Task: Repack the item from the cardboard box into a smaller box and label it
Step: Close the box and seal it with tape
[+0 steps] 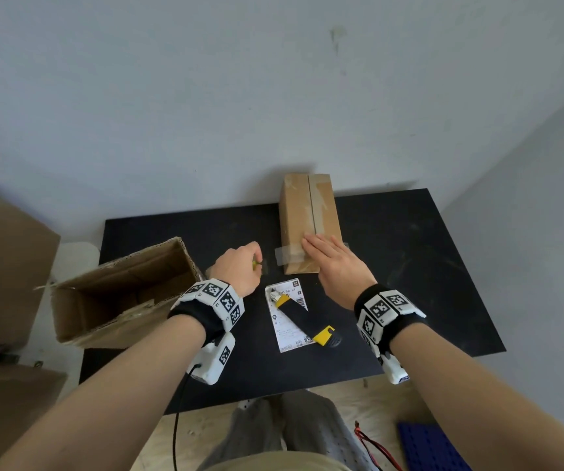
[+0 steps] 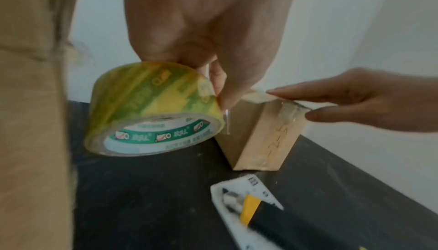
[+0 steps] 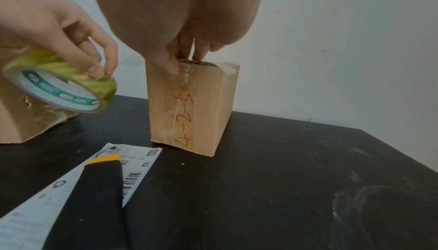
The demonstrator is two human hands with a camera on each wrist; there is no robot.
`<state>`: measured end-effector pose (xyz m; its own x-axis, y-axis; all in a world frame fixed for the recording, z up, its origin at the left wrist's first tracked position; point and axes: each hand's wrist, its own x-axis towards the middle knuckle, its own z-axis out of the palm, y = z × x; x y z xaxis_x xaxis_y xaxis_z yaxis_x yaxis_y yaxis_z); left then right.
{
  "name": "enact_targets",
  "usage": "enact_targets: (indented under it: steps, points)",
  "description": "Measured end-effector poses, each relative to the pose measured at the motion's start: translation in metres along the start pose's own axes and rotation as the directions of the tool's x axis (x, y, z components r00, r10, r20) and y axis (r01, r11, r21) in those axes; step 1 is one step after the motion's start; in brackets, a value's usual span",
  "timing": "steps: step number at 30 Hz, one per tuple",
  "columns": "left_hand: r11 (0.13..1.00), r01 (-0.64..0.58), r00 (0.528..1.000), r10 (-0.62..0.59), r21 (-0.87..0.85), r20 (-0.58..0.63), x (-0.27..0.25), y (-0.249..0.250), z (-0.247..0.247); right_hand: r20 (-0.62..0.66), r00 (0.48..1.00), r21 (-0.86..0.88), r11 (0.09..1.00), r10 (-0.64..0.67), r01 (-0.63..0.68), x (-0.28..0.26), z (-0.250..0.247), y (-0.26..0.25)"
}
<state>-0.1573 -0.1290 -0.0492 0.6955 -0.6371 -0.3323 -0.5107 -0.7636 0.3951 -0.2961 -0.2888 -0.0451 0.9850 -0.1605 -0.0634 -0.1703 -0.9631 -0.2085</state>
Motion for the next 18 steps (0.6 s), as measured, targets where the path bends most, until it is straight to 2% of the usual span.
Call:
enact_targets:
  steps: [4, 10, 15, 18]
  points:
    - [0.997, -0.014, 1.000, 0.014, 0.070, 0.001, -0.007, -0.010, 0.016, -0.006, 1.000, 0.025, 0.999, -0.022, 0.022, 0.001, 0.001, 0.002]
    - [0.995, -0.081, 0.986, 0.072, -0.052, -0.148, -0.009, -0.011, 0.035, 0.000, 1.000, 0.031, 0.999, -0.009, 0.009, -0.002, 0.005, 0.005]
    - [0.996, -0.086, 0.973, 0.084, 0.000, -0.214, -0.011, -0.012, 0.049, -0.014, 1.000, 0.063, 0.998, -0.015, 0.016, -0.001, 0.007, 0.005]
    - [0.998, -0.063, 0.980, 0.066, 0.024, -0.189, -0.014, -0.011, 0.052, -0.012, 1.000, 0.066, 0.998, -0.017, 0.018, -0.001, 0.008, 0.004]
